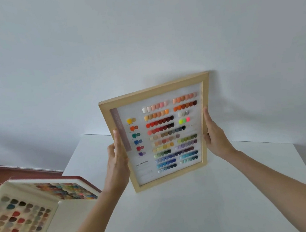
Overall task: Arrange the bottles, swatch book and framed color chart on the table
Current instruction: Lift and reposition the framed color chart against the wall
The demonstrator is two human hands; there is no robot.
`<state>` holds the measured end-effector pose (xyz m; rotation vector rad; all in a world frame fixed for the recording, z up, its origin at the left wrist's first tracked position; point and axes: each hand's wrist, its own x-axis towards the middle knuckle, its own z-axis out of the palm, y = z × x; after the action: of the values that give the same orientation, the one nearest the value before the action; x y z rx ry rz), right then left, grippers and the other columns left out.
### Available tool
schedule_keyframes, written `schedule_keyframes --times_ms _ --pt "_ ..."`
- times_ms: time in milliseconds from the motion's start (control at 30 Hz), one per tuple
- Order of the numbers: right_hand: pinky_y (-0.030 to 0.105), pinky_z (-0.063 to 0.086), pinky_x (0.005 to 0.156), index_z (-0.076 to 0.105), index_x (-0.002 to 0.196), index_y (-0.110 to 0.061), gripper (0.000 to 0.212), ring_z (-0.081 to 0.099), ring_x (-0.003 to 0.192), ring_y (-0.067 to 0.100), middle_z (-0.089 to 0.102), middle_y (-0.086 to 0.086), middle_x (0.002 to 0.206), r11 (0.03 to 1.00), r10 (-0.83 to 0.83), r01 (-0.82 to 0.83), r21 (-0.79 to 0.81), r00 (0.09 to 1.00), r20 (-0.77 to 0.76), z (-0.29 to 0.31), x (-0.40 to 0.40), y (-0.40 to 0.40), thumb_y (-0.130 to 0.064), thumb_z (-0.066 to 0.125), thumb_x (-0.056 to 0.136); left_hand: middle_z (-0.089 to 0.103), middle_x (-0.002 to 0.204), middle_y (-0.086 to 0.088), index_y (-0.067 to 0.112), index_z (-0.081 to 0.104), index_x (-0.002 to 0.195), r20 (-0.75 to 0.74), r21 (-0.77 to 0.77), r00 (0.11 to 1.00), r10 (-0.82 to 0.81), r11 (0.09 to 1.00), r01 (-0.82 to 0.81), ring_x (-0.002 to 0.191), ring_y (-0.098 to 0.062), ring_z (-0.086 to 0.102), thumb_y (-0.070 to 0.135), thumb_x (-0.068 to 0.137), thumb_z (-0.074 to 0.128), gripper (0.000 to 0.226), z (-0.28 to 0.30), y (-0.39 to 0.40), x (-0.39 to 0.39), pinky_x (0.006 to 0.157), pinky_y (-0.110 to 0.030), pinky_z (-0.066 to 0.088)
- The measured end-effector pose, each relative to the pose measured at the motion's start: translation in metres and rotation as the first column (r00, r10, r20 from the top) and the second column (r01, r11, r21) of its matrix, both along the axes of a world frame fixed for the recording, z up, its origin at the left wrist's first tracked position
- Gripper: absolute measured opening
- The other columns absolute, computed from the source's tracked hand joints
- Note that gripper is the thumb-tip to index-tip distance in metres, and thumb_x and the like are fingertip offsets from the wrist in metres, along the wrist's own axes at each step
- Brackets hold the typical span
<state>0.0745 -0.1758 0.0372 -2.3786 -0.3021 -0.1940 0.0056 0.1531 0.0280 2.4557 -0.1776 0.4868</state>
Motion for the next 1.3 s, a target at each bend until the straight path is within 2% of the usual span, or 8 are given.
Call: schedule_keyframes --times_ms 167,333,500,633,800,900,1133,1300 --pt "0.043 0.053 0.091 -0.018 0.143 -0.044 0.099 0.058 0.098 0.019 0.049 0.014 0.124 0.997 -0.071 0.07 0.04 0.997 0.023 -0.005 -0.007 -0.014 0.003 0.05 0.09 0.04 0.124 -0.016 0.032 -0.015 0.151 -0.004 -0.039 0.998 -0.059 0.998 0.059 0.103 -0.027 0.054 -0.008 0.088 0.056 0.103 0.007 -0.002 0.034 0.084 -0.039 0.054" --pt "0.039 0.052 0.091 -0.016 0.143 -0.044 0.098 0.05 0.102 0.01 0.043 0.014 0.131 0.983 -0.171 0.165 0.08 0.983 0.068 -0.009 -0.009 -0.026 0.006 0.048 0.09 0.044 0.108 -0.015 0.035 -0.016 0.15 0.018 -0.046 0.994 -0.104 0.993 0.104 0.086 -0.029 0.053 -0.009 0.088 0.049 0.099 0.013 -0.021 0.07 0.079 -0.04 0.053" --pt "0.033 0.054 0.084 -0.016 0.141 -0.048 0.098 0.054 0.093 0.007 0.042 0.012 0.129 0.968 -0.23 0.221 0.117 0.971 0.07 -0.01 -0.003 -0.033 0.004 0.049 0.091 0.043 0.109 -0.014 0.034 -0.018 0.15 -0.025 -0.01 0.987 -0.158 0.987 0.158 0.084 -0.029 0.054 -0.005 0.089 0.051 0.1 0.018 -0.03 0.099 0.077 -0.043 0.054" --pt "0.023 0.049 0.08 -0.015 0.141 -0.049 0.098 0.051 0.092 -0.009 0.045 0.009 0.126 0.958 -0.269 0.26 0.121 0.961 0.066 -0.013 0.004 -0.034 0.004 0.049 0.09 0.045 0.112 -0.017 0.037 -0.022 0.148 -0.057 0.018 0.983 -0.173 0.985 0.174 0.087 -0.034 0.056 -0.006 0.089 0.053 0.104 0.023 -0.03 0.114 0.078 -0.049 0.056" --pt "0.02 0.047 0.078 -0.015 0.141 -0.05 0.098 0.043 0.101 -0.027 0.046 0.007 0.124 0.954 -0.282 0.273 0.125 0.958 0.059 -0.015 0.007 -0.034 0.003 0.051 0.09 0.047 0.118 -0.022 0.021 -0.016 0.151 -0.07 0.099 0.976 -0.208 0.972 0.214 0.096 -0.033 0.058 -0.005 0.087 0.06 0.103 0.026 -0.027 0.12 0.084 -0.05 0.057" --pt "0.021 0.05 0.077 -0.015 0.141 -0.049 0.098 0.047 0.097 -0.023 0.046 0.007 0.123 0.955 -0.281 0.272 0.121 0.958 0.058 -0.015 0.005 -0.034 0.001 0.051 0.091 0.044 0.124 -0.023 0.018 -0.016 0.151 -0.09 0.12 0.973 -0.212 0.968 0.222 0.104 -0.035 0.057 -0.003 0.088 0.06 0.101 0.027 -0.027 0.121 0.084 -0.05 0.057" --pt "0.031 0.057 0.076 -0.016 0.141 -0.05 0.097 0.056 0.084 -0.001 0.048 0.008 0.122 0.962 -0.266 0.261 0.084 0.963 0.049 -0.012 -0.001 -0.033 -0.002 0.053 0.091 0.044 0.123 -0.022 0.031 -0.02 0.15 -0.114 0.105 0.979 -0.167 0.978 0.179 0.098 -0.033 0.058 -0.002 0.089 0.058 0.104 0.032 -0.031 0.119 0.08 -0.049 0.058" --pt "0.028 0.05 0.077 -0.016 0.141 -0.05 0.102 0.049 0.085 0.002 0.048 0.008 0.119 0.958 -0.285 0.284 0.034 0.957 0.047 -0.003 -0.013 -0.034 -0.002 0.057 0.089 0.012 0.155 -0.018 0.035 -0.016 0.15 -0.168 0.064 0.978 -0.123 0.989 0.136 0.119 -0.038 0.052 -0.008 0.086 0.058 0.107 0.041 -0.035 0.104 0.087 -0.049 0.056"
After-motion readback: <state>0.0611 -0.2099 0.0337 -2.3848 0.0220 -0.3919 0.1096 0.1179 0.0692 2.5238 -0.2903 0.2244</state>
